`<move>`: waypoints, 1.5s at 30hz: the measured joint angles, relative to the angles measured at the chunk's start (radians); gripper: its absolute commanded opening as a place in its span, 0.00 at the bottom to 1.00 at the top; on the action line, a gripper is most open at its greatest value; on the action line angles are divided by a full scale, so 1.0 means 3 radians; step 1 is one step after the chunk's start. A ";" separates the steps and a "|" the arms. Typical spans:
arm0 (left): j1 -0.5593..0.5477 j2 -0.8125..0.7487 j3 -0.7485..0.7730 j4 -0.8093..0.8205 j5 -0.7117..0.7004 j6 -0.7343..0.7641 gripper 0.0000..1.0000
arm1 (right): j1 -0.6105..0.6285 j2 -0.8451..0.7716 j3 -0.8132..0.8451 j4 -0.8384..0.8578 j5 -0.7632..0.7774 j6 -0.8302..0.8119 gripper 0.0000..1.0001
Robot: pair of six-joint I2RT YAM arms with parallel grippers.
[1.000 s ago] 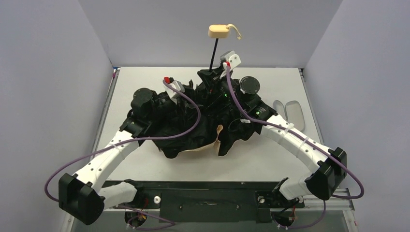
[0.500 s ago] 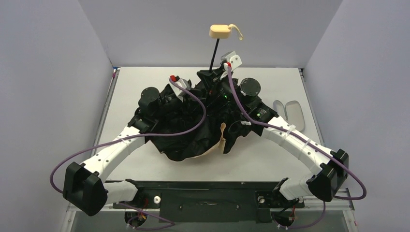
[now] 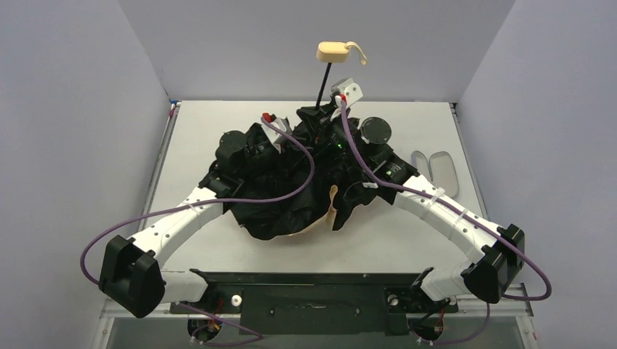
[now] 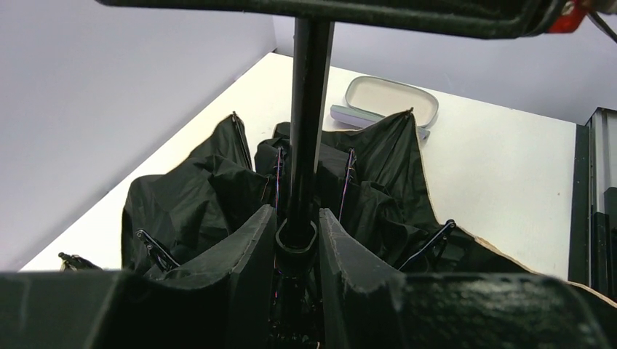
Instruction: Open the umbrella
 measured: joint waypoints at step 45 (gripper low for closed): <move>0.0622 0.0478 -0.0085 -0.0579 0.0149 0.0704 0.46 | -0.0497 0.0239 0.0559 -0.0558 -0.0825 -0.0020 0.00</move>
